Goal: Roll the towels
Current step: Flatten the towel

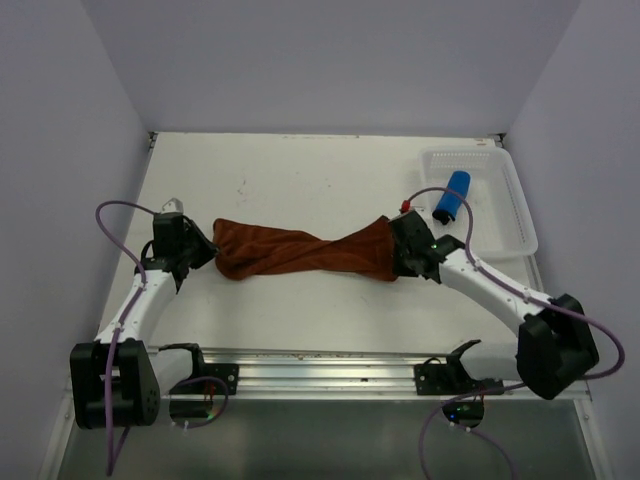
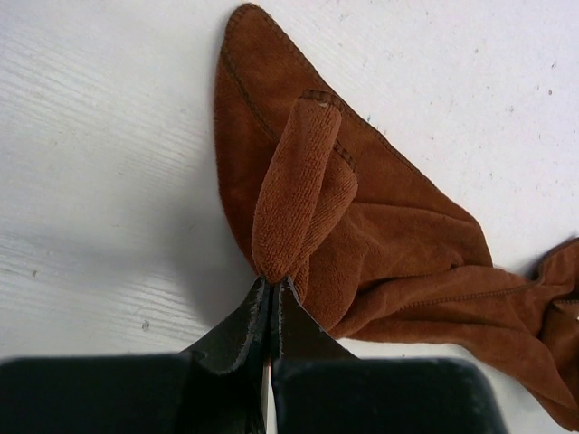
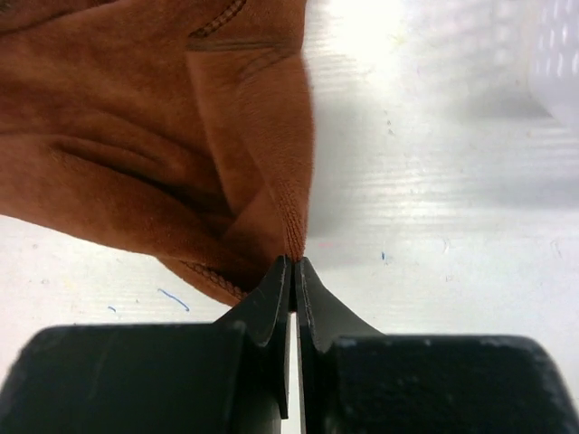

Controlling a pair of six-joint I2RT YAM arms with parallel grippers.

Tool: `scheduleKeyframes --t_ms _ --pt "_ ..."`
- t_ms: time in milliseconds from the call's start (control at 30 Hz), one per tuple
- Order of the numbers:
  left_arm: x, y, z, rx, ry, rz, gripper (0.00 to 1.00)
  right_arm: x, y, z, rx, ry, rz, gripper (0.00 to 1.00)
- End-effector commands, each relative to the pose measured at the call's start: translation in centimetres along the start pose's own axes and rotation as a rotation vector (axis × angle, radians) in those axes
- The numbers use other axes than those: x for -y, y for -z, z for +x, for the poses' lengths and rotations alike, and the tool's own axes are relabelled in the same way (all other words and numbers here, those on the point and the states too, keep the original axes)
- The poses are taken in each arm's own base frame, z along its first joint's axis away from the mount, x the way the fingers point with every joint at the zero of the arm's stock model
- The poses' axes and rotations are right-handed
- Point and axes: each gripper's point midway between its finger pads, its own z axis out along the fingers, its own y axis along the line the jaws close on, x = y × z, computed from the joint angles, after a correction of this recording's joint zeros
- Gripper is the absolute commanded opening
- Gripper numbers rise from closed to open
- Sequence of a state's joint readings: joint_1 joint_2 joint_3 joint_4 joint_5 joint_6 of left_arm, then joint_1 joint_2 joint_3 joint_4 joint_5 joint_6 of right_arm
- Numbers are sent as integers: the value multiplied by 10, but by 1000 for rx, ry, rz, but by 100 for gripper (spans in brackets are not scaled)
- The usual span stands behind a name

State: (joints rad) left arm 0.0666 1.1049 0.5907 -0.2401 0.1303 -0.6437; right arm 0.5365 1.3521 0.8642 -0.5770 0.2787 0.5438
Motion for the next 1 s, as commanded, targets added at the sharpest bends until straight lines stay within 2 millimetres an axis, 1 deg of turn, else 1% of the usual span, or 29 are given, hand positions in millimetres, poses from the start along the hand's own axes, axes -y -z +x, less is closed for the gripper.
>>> scheduleKeyframes --t_ms 0,33,67,100,133,167,200,233,267,333,400,433,467,533,600,667,700,767,800,833,867,900,933,967 --pt "8 3 -10 37 -1 40 0 8 1 10 64 -109 -12 4" --pt "8 3 -10 37 -3 40 0 12 -4 25 27 -105 -6 8" --pt "8 3 -10 37 -2 41 0 16 -4 37 -20 -106 9 11" --pt "8 3 -10 38 -2 43 0 18 -7 47 -56 -120 21 22" --pt "8 4 -10 37 -2 44 0 22 -9 59 -87 -118 33 27" --pt "8 4 -9 37 -1 46 0 23 -9 64 -95 -125 32 30" --pt "8 4 -9 37 1 46 0 22 -4 62 -76 -146 12 33" --pt "7 4 -8 36 -1 45 0 24 -2 63 -65 -156 11 41" --pt "7 4 -7 33 -1 47 0 26 2 62 -57 -159 12 44" --pt "6 3 -6 29 0 44 0 27 14 44 8 -174 11 45" --pt "8 3 -6 30 0 50 0 31 23 36 19 -165 33 46" --pt "7 2 -6 28 1 49 0 31 29 24 46 -166 42 47" --pt "8 2 -7 28 1 51 0 34 31 23 40 -160 63 47" --pt "9 2 -7 27 1 54 0 34 34 12 63 -163 80 47" --pt "10 2 -8 29 -1 55 0 36 34 8 72 -167 101 44" --pt "11 2 -9 30 -3 57 0 45 31 7 70 -163 162 41" --pt "11 2 -10 30 -6 57 0 49 30 8 69 -163 188 37" --pt "11 3 -9 26 -8 57 0 54 29 10 63 -166 209 37" --pt "11 3 -10 28 -12 58 0 53 30 11 64 -171 200 38" --pt "11 3 -10 29 -16 56 0 53 27 18 52 -170 188 41" --pt "10 3 -9 25 -18 51 0 49 27 19 53 -176 154 47" --pt "9 2 -8 23 -15 51 0 50 30 19 67 -189 141 52" --pt "9 2 -8 22 -15 53 0 52 29 24 60 -190 143 55" --pt "9 1 -7 19 -12 54 0 53 30 26 63 -200 146 55"
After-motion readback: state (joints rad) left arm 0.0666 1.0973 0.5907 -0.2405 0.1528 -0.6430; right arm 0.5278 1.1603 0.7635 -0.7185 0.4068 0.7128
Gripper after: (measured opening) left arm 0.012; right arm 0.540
